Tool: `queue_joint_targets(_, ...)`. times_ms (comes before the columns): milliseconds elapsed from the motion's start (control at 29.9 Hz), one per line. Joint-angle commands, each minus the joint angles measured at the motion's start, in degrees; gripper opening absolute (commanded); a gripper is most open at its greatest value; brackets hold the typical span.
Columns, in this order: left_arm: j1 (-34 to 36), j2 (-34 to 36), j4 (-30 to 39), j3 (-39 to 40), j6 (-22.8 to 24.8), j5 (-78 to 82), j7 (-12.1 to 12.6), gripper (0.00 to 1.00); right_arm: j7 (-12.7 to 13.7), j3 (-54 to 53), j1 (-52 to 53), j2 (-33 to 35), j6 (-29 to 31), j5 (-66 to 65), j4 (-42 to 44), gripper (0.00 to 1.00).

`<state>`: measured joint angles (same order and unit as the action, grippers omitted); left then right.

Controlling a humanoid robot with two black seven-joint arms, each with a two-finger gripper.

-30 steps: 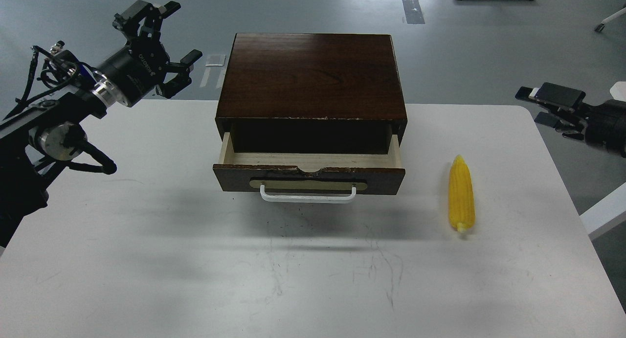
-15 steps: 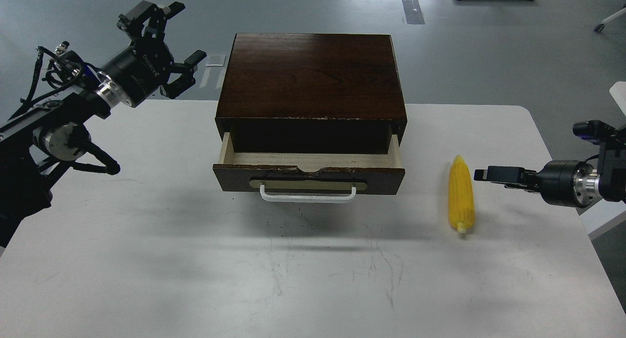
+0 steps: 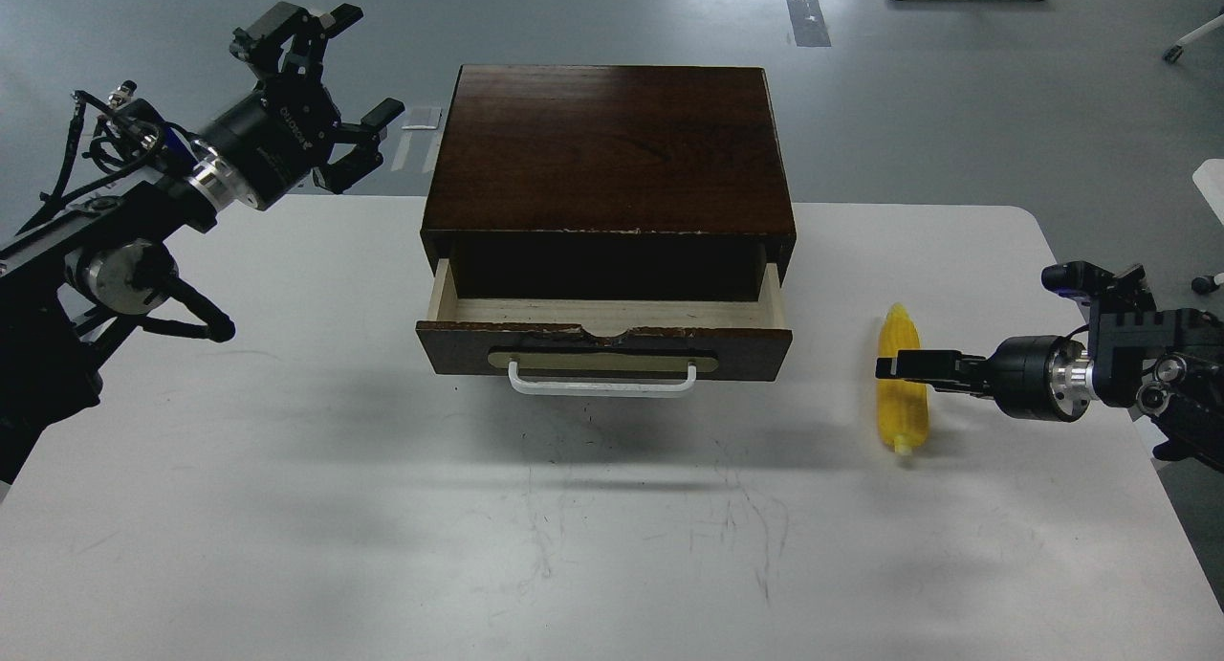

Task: Put corn in drawer with both arms
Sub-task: 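Reach the right gripper down to the yellow corn cob and grasp it, then lift the corn with the right gripper and carry it over the open drawer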

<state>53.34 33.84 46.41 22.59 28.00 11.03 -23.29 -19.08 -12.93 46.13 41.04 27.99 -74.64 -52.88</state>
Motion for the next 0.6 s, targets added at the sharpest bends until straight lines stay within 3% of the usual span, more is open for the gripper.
queue_joint_targets(0,0.01,-0.18,0.0,-0.01,0.0,0.13,0.0,0.98,0.09,0.36,0.36,-0.26,0.01,0.03,0.24,1.0)
queue_joint_targets(234,-0.08,-0.01,0.0,-0.01,0.0,0.14,0.0,0.98,0.36,1.06,0.45,-2.01,0.01,0.03,2.43,0.92)
queue_joint_targets(434,-0.08,0.34,0.0,-0.01,0.0,0.14,0.0,0.98,0.36,2.55,0.54,-3.69,0.01,0.02,4.19,0.77)
queue_joint_targets(535,-0.08,0.43,0.0,-0.01,0.0,0.14,0.0,0.98,0.36,2.64,0.54,-3.86,0.01,0.03,4.28,0.65)
queue_joint_targets(568,-0.08,0.52,0.0,-0.01,0.0,0.14,0.0,0.98,0.27,2.64,0.54,-3.86,0.01,0.03,4.28,0.56)
